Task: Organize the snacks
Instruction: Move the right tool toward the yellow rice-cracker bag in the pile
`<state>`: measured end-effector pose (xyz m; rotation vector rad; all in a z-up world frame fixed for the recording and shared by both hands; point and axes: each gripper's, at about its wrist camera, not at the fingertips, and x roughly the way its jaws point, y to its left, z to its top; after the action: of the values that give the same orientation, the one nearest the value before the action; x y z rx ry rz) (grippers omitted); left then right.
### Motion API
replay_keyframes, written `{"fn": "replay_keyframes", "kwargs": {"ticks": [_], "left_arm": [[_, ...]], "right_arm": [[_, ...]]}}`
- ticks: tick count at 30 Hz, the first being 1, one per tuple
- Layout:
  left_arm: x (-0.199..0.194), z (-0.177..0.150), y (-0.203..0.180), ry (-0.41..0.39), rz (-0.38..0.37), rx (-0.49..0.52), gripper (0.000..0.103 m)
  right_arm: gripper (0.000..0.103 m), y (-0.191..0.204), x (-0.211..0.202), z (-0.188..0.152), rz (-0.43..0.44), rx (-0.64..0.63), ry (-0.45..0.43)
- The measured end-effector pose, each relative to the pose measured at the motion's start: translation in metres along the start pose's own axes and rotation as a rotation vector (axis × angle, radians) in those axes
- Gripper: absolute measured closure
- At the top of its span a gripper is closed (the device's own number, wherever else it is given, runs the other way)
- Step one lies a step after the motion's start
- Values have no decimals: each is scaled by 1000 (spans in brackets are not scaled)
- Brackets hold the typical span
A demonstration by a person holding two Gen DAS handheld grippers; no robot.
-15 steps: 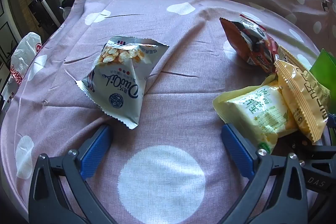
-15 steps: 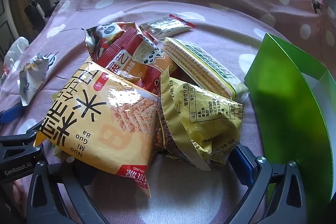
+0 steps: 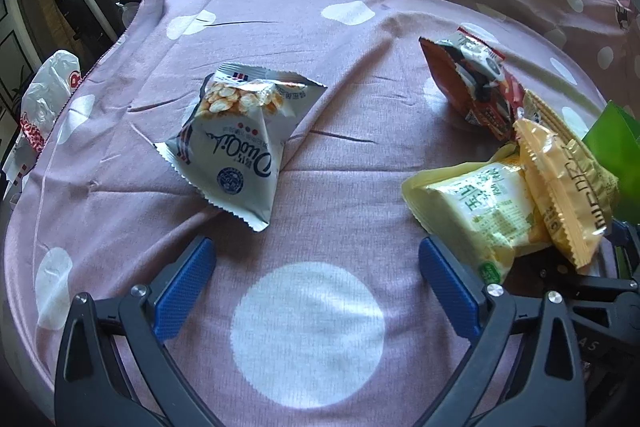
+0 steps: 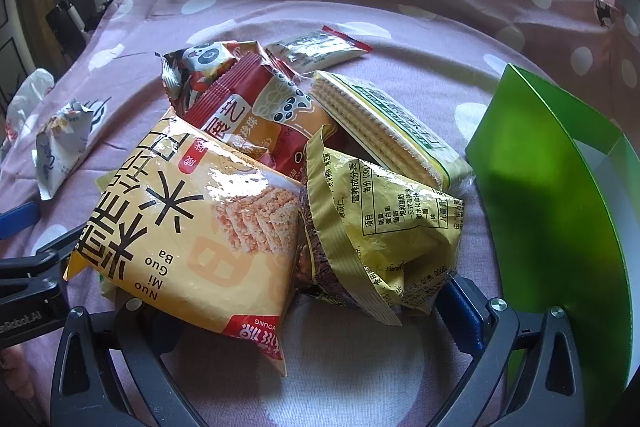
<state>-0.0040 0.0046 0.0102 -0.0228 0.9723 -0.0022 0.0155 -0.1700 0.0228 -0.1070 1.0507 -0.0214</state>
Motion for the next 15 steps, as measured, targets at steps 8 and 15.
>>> {"fn": "replay_keyframes", "kwargs": {"ticks": [8,15], "left_arm": [[-37,8,8,-87,-132,-76,8],[-59,8,3,-142,-183,-93,17]], "right_arm": [[1,-2,-24,8,21,28,56],[1,-13,-67,15,117,131,-59]]}}
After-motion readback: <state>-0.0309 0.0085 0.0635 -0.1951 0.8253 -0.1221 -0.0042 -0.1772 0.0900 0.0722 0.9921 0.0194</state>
